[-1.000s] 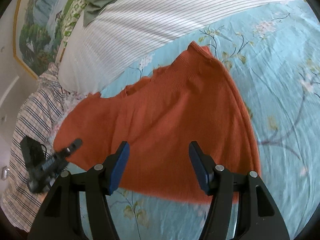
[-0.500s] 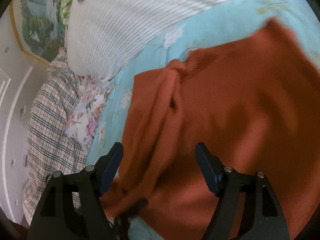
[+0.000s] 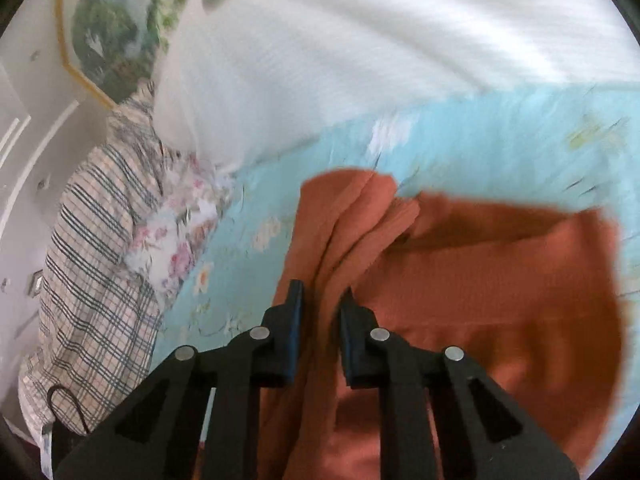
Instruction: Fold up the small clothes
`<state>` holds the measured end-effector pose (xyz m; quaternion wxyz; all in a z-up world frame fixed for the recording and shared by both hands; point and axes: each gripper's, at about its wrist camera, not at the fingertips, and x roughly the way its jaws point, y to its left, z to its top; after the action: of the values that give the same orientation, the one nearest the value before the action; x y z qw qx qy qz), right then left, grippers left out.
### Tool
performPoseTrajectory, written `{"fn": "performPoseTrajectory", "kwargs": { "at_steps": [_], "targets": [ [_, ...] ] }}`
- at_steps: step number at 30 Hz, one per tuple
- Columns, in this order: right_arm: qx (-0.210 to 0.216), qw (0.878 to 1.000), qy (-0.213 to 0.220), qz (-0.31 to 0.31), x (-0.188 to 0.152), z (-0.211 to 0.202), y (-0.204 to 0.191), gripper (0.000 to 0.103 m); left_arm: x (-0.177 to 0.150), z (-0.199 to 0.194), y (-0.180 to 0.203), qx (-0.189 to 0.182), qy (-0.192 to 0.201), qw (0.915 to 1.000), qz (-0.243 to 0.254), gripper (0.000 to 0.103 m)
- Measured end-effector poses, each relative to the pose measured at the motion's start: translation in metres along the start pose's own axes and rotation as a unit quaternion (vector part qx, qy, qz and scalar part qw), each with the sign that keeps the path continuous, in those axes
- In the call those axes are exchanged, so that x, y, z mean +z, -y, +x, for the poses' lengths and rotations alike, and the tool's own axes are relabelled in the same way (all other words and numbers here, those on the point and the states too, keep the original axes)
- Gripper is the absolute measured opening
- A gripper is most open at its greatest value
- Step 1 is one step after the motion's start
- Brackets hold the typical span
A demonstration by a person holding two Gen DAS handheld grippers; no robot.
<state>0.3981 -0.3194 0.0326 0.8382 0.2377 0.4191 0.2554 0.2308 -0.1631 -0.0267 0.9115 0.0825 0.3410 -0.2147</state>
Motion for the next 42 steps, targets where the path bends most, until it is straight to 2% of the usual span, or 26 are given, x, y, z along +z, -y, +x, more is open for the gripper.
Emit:
{"fn": "performPoseTrajectory", "kwargs": {
  "at_steps": [2, 5, 8, 10, 12, 13, 14, 15, 21, 23, 24, 26, 28, 29, 32, 35, 39, 42],
  "targets": [
    [-0.026, 1.0, 0.015, -0.004, 0.0, -0.02, 0.014, 0.011, 0.013, 0.004, 0.017, -0.022, 0.002, 0.9997, -0.005, 0.006],
    [-0.043, 0.998, 0.022, 0.027, -0.006, -0.04, 0.05, 0.007, 0.023, 0.02, 0.034, -0.04, -0.003, 0.9991, -0.011, 0.007],
    [-0.039, 0.998, 0.006, 0.056, -0.017, -0.041, 0.078, 0.007, 0.024, 0.04, 0.047, -0.071, -0.021, 0.9969, -0.027, 0.007],
    [-0.042, 0.996, -0.003, 0.073, -0.025, -0.039, 0.087, 0.008, 0.021, 0.049, 0.053, -0.074, -0.027, 0.9965, -0.027, 0.006],
    [-0.042, 0.997, -0.011, 0.066, -0.03, -0.037, 0.088, 0.027, 0.018, 0.051, 0.054, -0.07, -0.029, 0.9969, -0.021, 0.006],
    [-0.034, 0.997, -0.011, 0.061, -0.033, -0.036, 0.085, 0.058, 0.017, 0.051, 0.053, -0.068, -0.029, 0.9971, -0.02, 0.006],
    [-0.027, 0.998, -0.007, 0.054, -0.035, -0.034, 0.081, 0.08, 0.014, 0.049, 0.049, -0.069, -0.03, 0.997, -0.021, 0.006],
    [-0.022, 0.999, -0.003, 0.049, -0.037, -0.032, 0.078, 0.081, 0.012, 0.047, 0.046, -0.072, -0.031, 0.9966, -0.024, 0.006],
    [-0.018, 0.999, -0.031, 0.034, -0.03, 0.002, 0.07, 0.081, 0.006, 0.037, 0.033, -0.08, -0.028, 0.9957, -0.036, 0.006],
    [-0.025, 0.997, -0.055, 0.042, -0.026, 0.022, 0.074, 0.075, 0.005, 0.031, 0.036, -0.081, -0.024, 0.996, -0.03, 0.006],
    [-0.03, 0.996, -0.068, 0.047, -0.026, 0.032, 0.076, 0.07, 0.005, 0.032, 0.035, -0.082, -0.023, 0.9959, -0.03, 0.006],
    [-0.026, 0.993, -0.1, 0.056, -0.027, 0.052, 0.079, 0.027, 0.003, 0.031, 0.031, -0.089, -0.023, 0.9952, -0.035, 0.006],
    [-0.031, 0.993, -0.103, 0.045, -0.028, 0.057, 0.072, 0.022, 0.003, 0.033, 0.03, -0.089, -0.025, 0.9951, -0.035, 0.006],
    [-0.033, 0.995, -0.091, 0.036, -0.026, 0.05, 0.067, 0.018, 0.003, 0.032, 0.03, -0.086, -0.024, 0.9955, -0.032, 0.006],
    [-0.018, 0.999, -0.022, 0.021, -0.016, 0.006, 0.055, 0.017, 0.009, 0.025, 0.032, -0.086, -0.015, 0.9958, -0.028, 0.006],
    [-0.041, 0.999, 0.016, 0.0, -0.012, -0.03, 0.05, 0.017, 0.023, 0.013, 0.041, -0.104, 0.01, 0.9942, -0.024, 0.006],
    [-0.107, 0.994, 0.001, -0.009, -0.022, -0.04, 0.07, 0.017, 0.034, 0.016, 0.068, -0.129, 0.015, 0.9914, -0.009, 0.006],
    [-0.127, 0.992, -0.02, 0.005, -0.032, -0.031, 0.092, 0.017, 0.027, 0.039, 0.085, -0.142, -0.011, 0.9898, -0.005, 0.006]
  ]
}}
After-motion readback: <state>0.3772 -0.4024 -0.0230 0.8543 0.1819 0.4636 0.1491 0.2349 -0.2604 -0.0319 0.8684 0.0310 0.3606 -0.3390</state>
